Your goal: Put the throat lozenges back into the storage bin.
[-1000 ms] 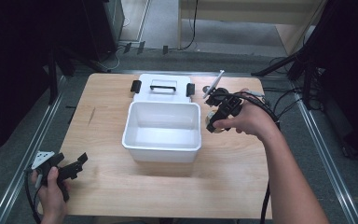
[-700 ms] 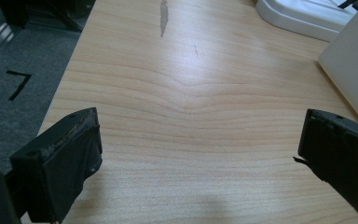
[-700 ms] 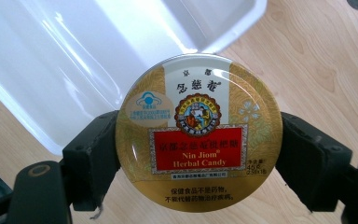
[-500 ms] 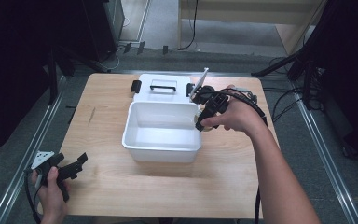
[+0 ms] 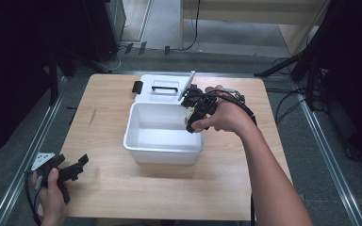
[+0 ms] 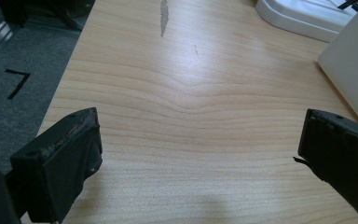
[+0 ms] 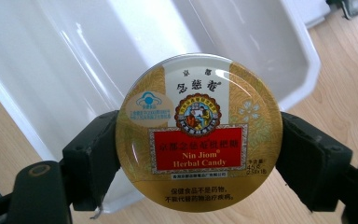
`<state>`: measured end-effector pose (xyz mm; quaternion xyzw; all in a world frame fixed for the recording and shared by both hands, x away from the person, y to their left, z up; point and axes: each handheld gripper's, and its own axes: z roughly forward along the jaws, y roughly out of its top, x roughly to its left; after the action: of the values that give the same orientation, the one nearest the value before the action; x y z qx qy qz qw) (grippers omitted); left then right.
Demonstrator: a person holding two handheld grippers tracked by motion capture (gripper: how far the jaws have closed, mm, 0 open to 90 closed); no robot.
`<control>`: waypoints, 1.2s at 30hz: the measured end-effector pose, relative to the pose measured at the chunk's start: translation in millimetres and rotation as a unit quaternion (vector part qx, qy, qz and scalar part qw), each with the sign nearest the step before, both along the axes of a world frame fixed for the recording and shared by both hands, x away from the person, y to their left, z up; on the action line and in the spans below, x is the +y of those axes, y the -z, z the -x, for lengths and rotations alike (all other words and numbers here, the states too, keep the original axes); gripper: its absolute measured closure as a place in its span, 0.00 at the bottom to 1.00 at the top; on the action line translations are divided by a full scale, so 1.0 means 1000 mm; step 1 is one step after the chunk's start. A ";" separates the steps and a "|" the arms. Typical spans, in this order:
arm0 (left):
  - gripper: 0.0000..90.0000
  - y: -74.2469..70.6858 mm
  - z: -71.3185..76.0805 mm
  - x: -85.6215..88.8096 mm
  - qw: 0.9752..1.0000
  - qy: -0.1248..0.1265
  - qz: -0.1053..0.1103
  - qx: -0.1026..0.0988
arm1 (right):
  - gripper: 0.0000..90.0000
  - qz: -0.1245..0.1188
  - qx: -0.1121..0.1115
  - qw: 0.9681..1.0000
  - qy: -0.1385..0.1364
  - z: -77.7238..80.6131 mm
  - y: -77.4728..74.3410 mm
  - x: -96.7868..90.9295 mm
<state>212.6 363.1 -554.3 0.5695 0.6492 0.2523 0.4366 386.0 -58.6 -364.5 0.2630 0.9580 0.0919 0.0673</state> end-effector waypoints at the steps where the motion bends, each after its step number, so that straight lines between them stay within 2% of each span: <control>1: 0.00 0.000 0.000 0.000 1.000 0.000 0.000 0.000 | 0.23 0.001 -0.001 1.000 -0.005 0.000 0.001 0.001; 7: 0.00 0.000 0.000 0.000 1.000 0.000 0.001 0.001 | 0.23 0.001 -0.005 1.000 -0.026 0.000 0.007 0.012; 8: 0.00 0.000 0.000 0.000 1.000 0.000 0.001 0.001 | 0.23 0.004 -0.009 0.999 -0.039 0.000 0.010 0.014; 15: 0.00 0.000 0.000 0.000 1.000 0.001 0.001 0.000 | 0.23 0.000 -0.011 0.998 -0.066 -0.001 0.022 0.017; 17: 0.00 0.000 0.000 0.000 1.000 0.001 0.001 0.001 | 0.23 0.011 -0.018 0.995 -0.099 0.001 0.028 0.017; 18: 0.00 0.000 0.000 0.000 1.000 0.001 0.001 0.001 | 0.23 0.011 -0.018 0.995 -0.099 0.001 0.028 0.017; 20: 0.00 0.000 0.000 0.000 1.000 0.001 0.001 0.001 | 0.23 0.013 -0.022 0.992 -0.124 0.003 0.033 0.017; 23: 0.00 0.000 0.000 0.000 1.000 0.001 0.000 0.000 | 0.23 0.019 -0.029 0.989 -0.144 0.003 0.040 0.016; 31: 0.00 0.000 0.000 0.000 1.000 0.001 0.000 0.001 | 0.23 0.018 -0.032 0.985 -0.168 0.002 0.050 0.013; 36: 0.00 0.000 0.000 0.000 1.000 0.002 0.000 0.002 | 0.23 0.033 -0.028 0.982 -0.182 0.004 0.058 0.016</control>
<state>212.9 363.2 -554.4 0.5712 0.6488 0.2503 0.4361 381.7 -42.2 -422.4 0.0796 0.9901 0.0781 0.0848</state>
